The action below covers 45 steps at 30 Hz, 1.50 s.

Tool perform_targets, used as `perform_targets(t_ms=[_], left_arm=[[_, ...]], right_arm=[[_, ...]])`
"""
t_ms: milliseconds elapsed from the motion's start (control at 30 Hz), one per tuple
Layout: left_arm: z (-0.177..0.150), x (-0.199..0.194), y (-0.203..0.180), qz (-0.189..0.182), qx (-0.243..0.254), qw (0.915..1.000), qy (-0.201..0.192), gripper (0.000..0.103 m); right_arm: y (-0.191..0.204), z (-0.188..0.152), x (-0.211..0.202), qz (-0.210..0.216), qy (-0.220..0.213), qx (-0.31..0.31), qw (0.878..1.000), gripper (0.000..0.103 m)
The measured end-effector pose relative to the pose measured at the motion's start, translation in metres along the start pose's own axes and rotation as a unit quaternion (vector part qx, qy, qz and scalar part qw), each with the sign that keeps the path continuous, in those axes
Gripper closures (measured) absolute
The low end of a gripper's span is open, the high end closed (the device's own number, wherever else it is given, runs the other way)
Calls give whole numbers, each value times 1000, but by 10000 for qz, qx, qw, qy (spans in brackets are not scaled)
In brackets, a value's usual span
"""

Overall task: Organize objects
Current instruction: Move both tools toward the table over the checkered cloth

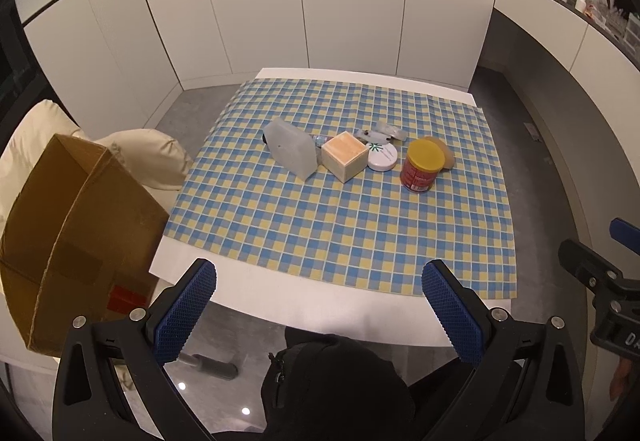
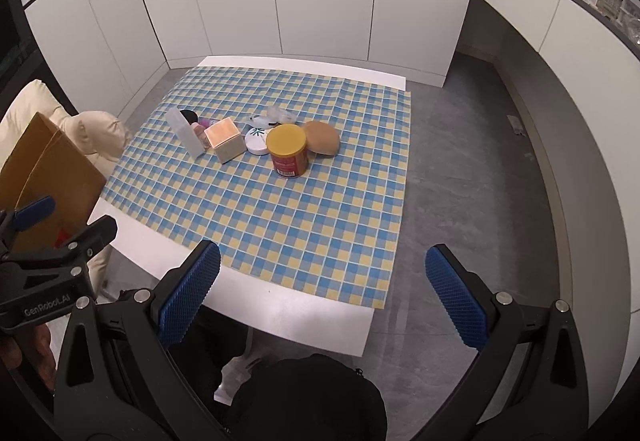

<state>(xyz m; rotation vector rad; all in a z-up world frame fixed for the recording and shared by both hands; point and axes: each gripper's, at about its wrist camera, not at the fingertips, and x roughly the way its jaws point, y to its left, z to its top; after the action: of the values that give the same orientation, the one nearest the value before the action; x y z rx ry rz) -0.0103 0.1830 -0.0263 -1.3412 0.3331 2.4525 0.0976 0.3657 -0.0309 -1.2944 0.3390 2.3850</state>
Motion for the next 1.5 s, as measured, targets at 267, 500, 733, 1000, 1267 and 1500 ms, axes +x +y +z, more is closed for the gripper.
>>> perform_targets(t_ms=[267,500,733,1000,1267,1500], left_arm=[[16,15,2,-11,-16,10000,83,1],[26,33,3,-46,-10,9998,191,1],[36,60,2,-20,6,9992,388,1],[45,86,2,44,-8,9989,475,1],[51,116,4,127,-65,9984,540,1],[50,141,10,263,-226,9972,670,3]], right_arm=[[-6,13,24,59,108,120,9999,0],[-7,20,49,101,285,69,9995,0],[-7,26,74,90,442,52,9990,0],[-6,33,107,74,607,-6,9981,0],[-4,39,136,80,747,-77,9971,2],[1,41,162,97,859,-124,9962,2]])
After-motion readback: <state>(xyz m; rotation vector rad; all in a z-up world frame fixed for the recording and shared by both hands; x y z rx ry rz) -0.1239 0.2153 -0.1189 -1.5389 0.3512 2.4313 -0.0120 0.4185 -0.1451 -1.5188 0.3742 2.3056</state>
